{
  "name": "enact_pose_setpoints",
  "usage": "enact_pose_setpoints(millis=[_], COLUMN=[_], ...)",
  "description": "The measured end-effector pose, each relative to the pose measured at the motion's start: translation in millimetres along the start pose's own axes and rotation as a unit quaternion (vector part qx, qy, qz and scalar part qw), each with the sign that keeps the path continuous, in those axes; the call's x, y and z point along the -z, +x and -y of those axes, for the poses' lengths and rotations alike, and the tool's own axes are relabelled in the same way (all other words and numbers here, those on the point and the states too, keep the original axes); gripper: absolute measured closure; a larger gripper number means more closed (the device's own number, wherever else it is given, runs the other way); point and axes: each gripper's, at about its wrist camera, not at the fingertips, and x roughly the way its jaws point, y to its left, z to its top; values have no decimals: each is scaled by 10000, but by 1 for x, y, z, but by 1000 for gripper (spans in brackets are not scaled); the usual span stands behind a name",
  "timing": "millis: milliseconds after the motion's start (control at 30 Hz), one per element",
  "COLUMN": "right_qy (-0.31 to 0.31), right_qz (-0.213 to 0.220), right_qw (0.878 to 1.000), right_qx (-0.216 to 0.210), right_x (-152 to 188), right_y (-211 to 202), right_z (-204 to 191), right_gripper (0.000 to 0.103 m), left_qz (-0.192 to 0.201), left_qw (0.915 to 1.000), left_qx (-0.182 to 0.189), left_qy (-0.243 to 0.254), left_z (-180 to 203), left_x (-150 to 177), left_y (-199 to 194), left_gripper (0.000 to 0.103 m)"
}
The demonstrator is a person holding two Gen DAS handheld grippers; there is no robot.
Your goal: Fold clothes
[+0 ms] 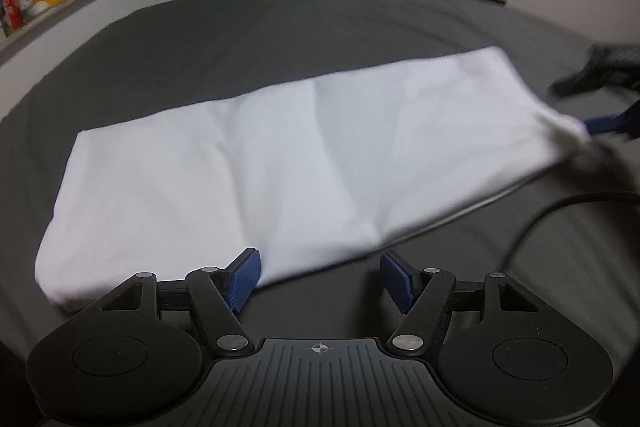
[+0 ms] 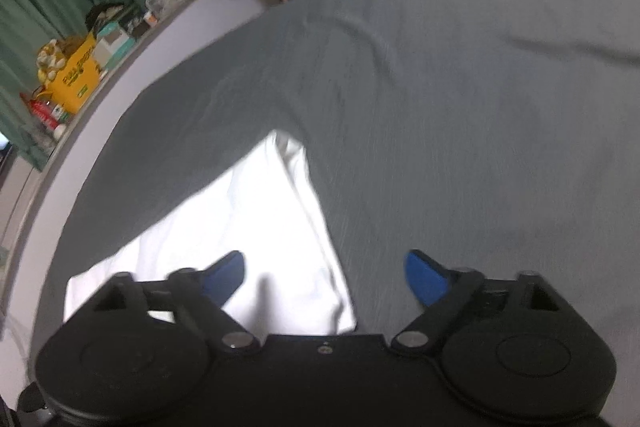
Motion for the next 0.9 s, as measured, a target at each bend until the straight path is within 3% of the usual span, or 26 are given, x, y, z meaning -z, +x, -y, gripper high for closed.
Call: enact_pose_setpoints(millis=[133, 300, 467, 500, 533, 567, 600, 733, 800, 900], right_qy=[47, 253, 496, 645, 816, 983, 1143, 1439, 1212, 766], right_qz=[-85, -277, -126, -53, -44, -93, -101, 59, 249, 705], right_qw=[9999, 9986, 9968, 9952, 9932, 9908, 9883, 9839, 9880, 9916], right_qx=[-112, -379, -618, -732, -831, -921, -1001, -1062, -920, -763], right_x=[3, 8, 11, 12, 14, 15, 17, 21, 22, 24], right_y=[1, 0, 7, 8, 10, 14, 16, 15, 9, -3], right_z=[3, 5, 14, 19, 24, 28, 33, 35, 23, -6], right_gripper=[49, 51, 51, 57, 75, 85, 90, 93, 94, 95], left_qz=[467, 890, 744, 728, 704, 663, 635, 898, 1066, 932], left_qw=[9982, 9954, 9948, 9943, 9940, 9941, 9943, 9927, 9897, 9833], left_qx=[145, 62, 293, 373, 452, 531, 599, 618, 555, 341], left_qy=[-343, -357, -627, -680, -704, -668, -620, -516, -781, -1523], left_z=[-21, -57, -90, -98, -104, -109, -115, -140, -160, -189], left_x=[-15, -42, -58, -61, -63, -64, -65, -68, -62, -55], left_y=[-19, -23, -12, -9, -7, -5, -3, 2, 7, 14], left_gripper=[35, 33, 33, 33, 33, 33, 33, 33, 33, 33])
